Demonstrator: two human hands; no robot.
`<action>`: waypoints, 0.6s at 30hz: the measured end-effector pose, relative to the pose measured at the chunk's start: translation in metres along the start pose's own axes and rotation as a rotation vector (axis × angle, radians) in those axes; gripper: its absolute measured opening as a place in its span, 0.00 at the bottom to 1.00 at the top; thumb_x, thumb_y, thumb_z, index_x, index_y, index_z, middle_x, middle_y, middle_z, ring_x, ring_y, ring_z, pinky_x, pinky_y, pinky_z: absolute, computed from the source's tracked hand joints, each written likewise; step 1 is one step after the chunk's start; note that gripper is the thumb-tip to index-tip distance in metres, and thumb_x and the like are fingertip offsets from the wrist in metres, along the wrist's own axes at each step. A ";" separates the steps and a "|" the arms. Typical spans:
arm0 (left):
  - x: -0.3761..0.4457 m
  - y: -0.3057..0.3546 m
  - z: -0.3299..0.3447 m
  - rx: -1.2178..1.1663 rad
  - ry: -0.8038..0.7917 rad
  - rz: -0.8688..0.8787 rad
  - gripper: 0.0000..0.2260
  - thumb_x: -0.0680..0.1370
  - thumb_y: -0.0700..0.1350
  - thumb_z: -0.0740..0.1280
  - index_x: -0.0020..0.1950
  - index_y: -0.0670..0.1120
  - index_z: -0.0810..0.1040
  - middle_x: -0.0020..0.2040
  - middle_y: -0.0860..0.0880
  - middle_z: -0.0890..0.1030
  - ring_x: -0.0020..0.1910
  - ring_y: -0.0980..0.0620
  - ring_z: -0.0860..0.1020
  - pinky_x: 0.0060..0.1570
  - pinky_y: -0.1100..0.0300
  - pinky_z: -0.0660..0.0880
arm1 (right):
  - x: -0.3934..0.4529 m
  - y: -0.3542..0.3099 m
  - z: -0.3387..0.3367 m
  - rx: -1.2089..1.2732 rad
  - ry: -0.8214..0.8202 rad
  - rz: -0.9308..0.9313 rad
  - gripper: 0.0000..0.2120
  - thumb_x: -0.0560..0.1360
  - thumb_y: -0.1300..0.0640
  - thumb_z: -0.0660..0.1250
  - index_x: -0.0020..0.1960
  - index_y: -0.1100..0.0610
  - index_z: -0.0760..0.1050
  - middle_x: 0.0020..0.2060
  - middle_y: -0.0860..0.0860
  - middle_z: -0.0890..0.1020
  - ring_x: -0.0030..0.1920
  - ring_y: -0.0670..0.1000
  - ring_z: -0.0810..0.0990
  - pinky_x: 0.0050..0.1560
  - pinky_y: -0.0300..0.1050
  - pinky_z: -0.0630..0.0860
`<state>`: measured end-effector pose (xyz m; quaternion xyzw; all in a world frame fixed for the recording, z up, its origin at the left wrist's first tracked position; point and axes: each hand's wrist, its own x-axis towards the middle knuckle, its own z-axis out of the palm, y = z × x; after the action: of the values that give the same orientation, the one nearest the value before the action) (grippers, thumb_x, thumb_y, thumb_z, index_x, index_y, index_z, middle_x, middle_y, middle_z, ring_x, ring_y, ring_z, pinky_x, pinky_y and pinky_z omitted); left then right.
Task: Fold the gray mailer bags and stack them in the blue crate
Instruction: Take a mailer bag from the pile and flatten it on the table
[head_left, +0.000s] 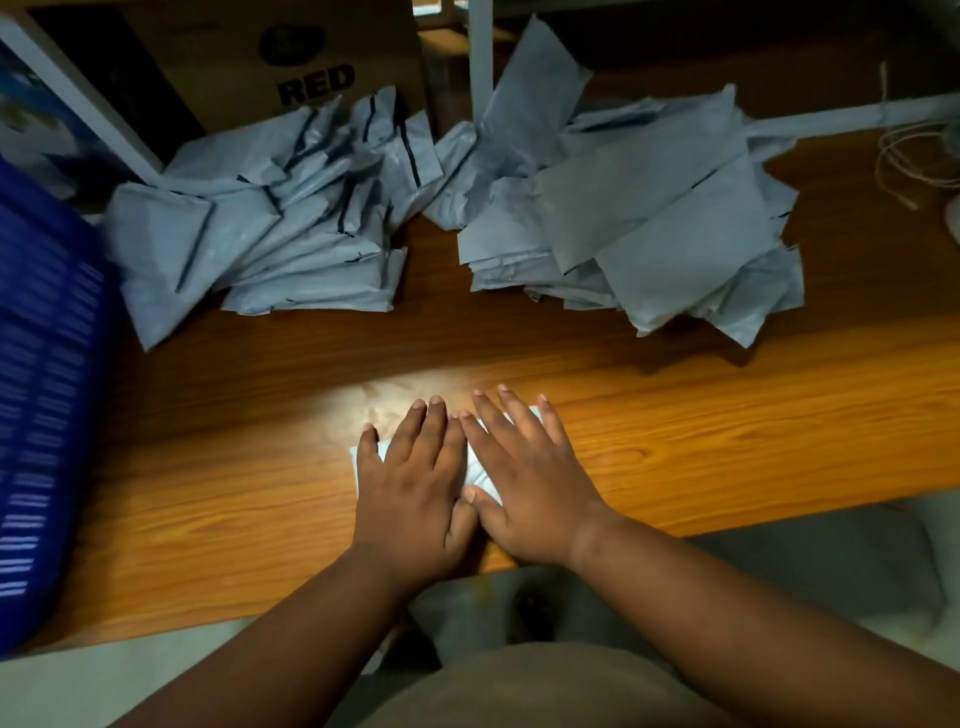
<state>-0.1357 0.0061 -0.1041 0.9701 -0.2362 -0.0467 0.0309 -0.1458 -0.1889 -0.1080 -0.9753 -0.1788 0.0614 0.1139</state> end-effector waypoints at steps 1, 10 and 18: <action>0.001 0.000 0.000 -0.002 0.000 0.000 0.37 0.76 0.60 0.59 0.83 0.45 0.66 0.85 0.42 0.62 0.84 0.42 0.59 0.71 0.30 0.61 | 0.001 0.001 0.001 0.011 0.001 0.004 0.38 0.81 0.36 0.56 0.87 0.51 0.52 0.87 0.52 0.50 0.86 0.58 0.44 0.82 0.70 0.46; -0.003 0.002 -0.008 -0.013 -0.021 -0.006 0.37 0.75 0.61 0.58 0.82 0.44 0.67 0.83 0.41 0.64 0.82 0.39 0.63 0.70 0.32 0.65 | 0.000 -0.003 -0.007 0.026 -0.010 0.015 0.39 0.81 0.35 0.53 0.87 0.48 0.50 0.87 0.51 0.51 0.86 0.58 0.46 0.82 0.69 0.47; -0.003 -0.023 -0.025 -0.031 0.168 -0.105 0.17 0.78 0.58 0.60 0.57 0.48 0.76 0.53 0.47 0.76 0.51 0.42 0.75 0.49 0.46 0.73 | 0.026 0.001 -0.040 -0.016 0.038 0.075 0.29 0.80 0.37 0.45 0.65 0.50 0.78 0.63 0.53 0.78 0.64 0.59 0.76 0.62 0.57 0.72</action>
<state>-0.1253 0.0294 -0.0806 0.9810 -0.1809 0.0298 0.0632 -0.1147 -0.1880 -0.0715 -0.9832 -0.1405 0.0459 0.1072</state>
